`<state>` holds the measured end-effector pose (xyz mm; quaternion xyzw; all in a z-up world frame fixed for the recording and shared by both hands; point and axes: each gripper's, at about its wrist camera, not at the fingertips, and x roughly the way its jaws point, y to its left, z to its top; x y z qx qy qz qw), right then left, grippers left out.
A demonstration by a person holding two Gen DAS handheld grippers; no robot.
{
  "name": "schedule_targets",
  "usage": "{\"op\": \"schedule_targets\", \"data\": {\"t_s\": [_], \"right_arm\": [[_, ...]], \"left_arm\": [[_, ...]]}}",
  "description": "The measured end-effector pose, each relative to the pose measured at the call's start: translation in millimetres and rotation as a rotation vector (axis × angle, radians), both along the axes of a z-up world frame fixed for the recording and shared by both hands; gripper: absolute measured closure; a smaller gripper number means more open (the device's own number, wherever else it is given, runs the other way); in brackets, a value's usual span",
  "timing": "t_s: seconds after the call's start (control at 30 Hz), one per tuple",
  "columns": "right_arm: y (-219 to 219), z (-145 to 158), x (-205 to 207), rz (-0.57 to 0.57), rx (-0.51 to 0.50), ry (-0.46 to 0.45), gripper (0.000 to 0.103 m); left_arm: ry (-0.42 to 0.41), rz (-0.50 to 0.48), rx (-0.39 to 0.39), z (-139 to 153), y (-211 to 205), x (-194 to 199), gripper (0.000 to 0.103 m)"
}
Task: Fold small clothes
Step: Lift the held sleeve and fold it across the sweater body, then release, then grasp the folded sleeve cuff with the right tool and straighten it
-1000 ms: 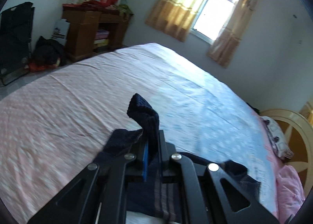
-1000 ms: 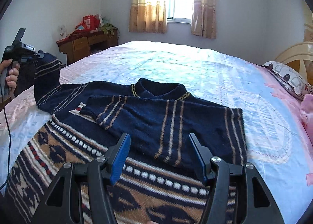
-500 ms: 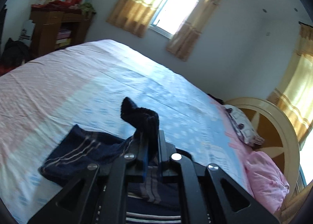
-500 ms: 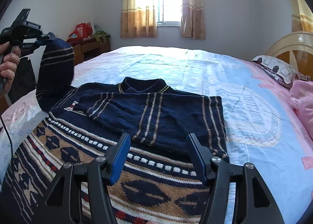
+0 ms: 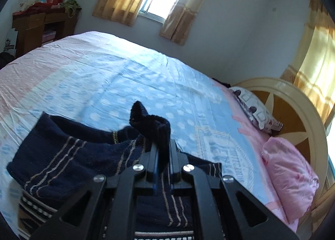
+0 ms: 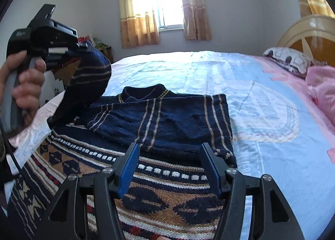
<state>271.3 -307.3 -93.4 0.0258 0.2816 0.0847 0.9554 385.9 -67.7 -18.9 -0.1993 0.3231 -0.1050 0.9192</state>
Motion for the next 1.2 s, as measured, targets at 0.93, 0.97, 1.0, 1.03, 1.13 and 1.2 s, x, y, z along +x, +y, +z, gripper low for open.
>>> {"op": "schedule_targets", "data": {"t_s": [0.93, 0.97, 1.0, 1.03, 1.13, 1.2], "right_arm": [[-16, -29, 15, -0.035, 0.1, 0.122, 0.036], [-17, -28, 15, -0.035, 0.106, 0.12, 0.036], [-19, -26, 15, -0.038, 0.113, 0.118, 0.036], [-20, -22, 15, -0.042, 0.118, 0.12, 0.036], [-18, -10, 19, -0.036, 0.117, 0.124, 0.036], [-13, -2, 26, -0.013, 0.109, 0.136, 0.036]], "left_arm": [[-0.076, -0.086, 0.417, -28, -22, -39, 0.02], [-0.086, -0.058, 0.47, -31, -5, -44, 0.018], [-0.091, -0.022, 0.523, -35, 11, -48, 0.017], [-0.094, 0.006, 0.56, -38, 25, -50, 0.014], [-0.073, 0.128, 0.633, -51, 78, -56, 0.012], [-0.026, 0.193, 0.642, -62, 108, -55, 0.011]]}}
